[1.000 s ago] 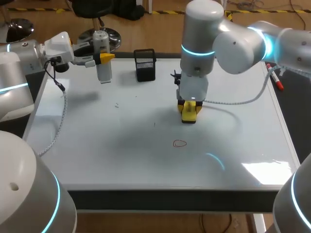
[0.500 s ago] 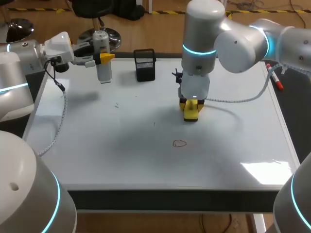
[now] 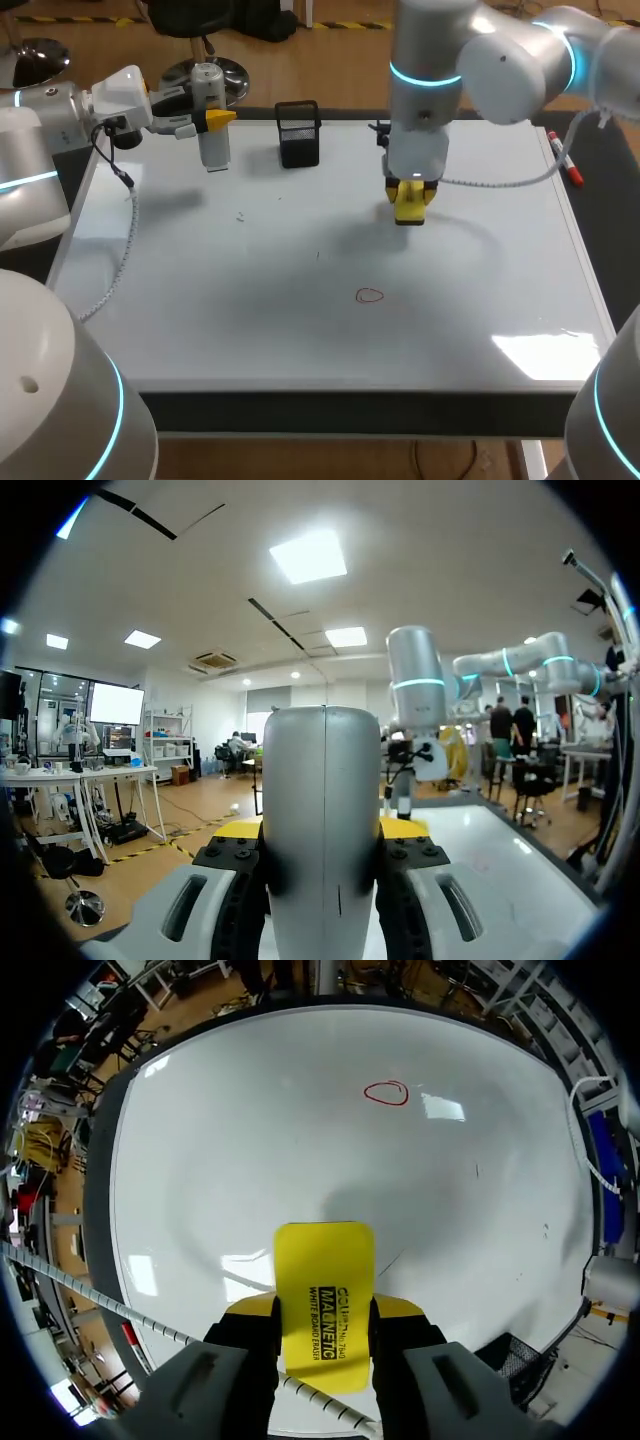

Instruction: Pick up the inspection probe, press it on each red-marked spot on the whiteboard one by one, put down the probe, pick up the eraser, and wipe off all the red marks.

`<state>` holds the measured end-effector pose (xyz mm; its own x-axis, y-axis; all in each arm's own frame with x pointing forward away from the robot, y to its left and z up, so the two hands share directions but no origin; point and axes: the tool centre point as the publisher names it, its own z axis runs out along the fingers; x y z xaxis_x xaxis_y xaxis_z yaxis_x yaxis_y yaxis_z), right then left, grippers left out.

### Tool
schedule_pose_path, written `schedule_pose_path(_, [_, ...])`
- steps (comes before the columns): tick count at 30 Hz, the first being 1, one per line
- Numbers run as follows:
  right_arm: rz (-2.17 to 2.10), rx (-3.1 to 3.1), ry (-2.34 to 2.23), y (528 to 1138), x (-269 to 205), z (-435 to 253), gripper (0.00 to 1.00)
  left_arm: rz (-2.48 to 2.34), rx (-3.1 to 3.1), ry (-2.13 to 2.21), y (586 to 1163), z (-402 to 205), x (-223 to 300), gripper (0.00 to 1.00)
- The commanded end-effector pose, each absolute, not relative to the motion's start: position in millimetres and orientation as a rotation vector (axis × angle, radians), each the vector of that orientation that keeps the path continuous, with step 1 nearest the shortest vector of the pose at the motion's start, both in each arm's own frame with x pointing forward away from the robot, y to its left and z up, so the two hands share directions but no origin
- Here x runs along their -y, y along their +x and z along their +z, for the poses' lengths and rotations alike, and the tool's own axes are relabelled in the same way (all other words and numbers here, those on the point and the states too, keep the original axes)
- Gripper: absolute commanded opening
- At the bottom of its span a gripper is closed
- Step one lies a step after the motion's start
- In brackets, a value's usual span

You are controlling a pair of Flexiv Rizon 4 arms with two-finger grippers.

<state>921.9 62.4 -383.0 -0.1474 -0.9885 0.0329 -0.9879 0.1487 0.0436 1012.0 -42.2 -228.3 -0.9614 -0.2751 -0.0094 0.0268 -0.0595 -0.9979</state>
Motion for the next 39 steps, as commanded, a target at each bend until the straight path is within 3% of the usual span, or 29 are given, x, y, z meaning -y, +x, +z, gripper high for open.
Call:
schedule_pose_path(1, [-0.014,2.351,2.001,929,-46,-374,0.0,-2.129,-1.996,-0.27,1012,-228,43,0.0])
schedule_pose_path(29, [-0.024,2.558,1.676,990,71,-372,0.0,-2.129,-1.996,-0.27,1012,-228,43,0.0])
schedule_pose_path(39, [0.003,2.575,1.639,998,91,-364,0.0,-2.129,-1.996,-0.27,1012,-228,43,0.0])
